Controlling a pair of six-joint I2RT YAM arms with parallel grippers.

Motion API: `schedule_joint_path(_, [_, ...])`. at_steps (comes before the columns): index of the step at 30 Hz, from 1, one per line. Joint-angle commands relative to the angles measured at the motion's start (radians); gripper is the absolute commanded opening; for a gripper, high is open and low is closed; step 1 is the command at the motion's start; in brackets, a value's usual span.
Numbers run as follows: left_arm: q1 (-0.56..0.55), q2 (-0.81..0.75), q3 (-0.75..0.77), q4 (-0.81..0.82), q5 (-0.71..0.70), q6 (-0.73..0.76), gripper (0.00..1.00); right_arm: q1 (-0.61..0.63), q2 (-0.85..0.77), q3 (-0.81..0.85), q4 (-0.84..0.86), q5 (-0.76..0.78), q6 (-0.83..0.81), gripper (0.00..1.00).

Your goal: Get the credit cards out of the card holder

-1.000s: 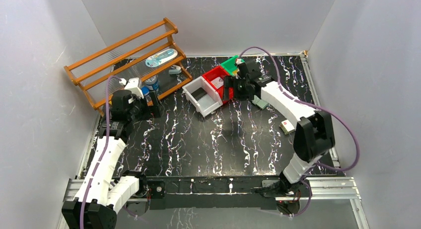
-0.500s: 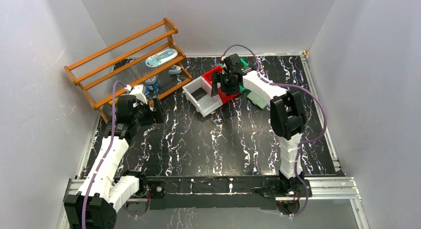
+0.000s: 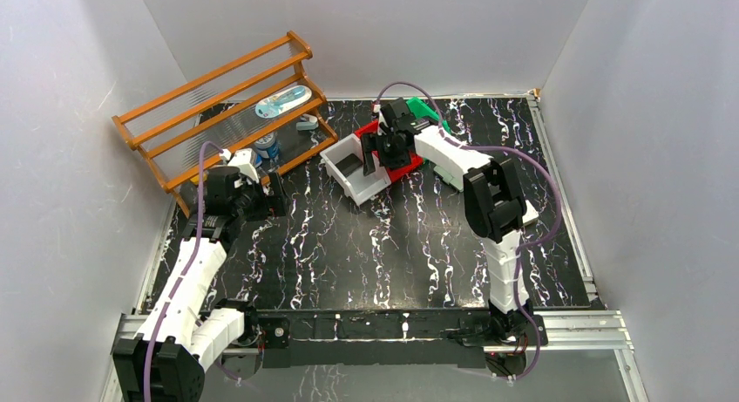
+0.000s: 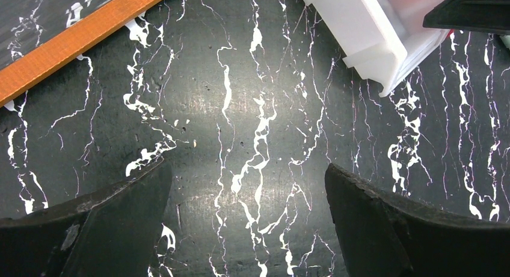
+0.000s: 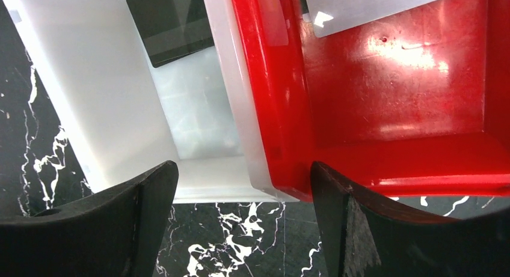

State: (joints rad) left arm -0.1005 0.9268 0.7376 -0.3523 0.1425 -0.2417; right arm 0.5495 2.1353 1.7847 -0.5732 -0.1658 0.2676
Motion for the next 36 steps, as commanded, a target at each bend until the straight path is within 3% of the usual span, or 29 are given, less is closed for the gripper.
schedule_joint_path(1, [-0.002,-0.002,0.019,-0.013,0.009,0.015,0.98,0.014,0.011,0.054,-0.008,0.039,-0.062,0.89])
schedule_joint_path(5, [-0.002,-0.005,0.018,-0.014,0.003,0.015,0.98,0.025,0.031,0.068,-0.053,0.030,-0.064,0.89])
schedule_joint_path(12, [-0.002,0.003,0.019,-0.015,0.005,0.015,0.98,0.086,-0.037,-0.023,0.001,0.036,0.004,0.88])
schedule_joint_path(24, [-0.002,0.012,0.020,-0.017,0.002,0.013,0.98,0.196,-0.072,-0.038,0.023,-0.029,0.107,0.88])
schedule_joint_path(36, [-0.002,0.031,0.022,-0.020,0.009,0.013,0.98,0.233,-0.165,0.022,0.004,-0.042,0.056,0.92])
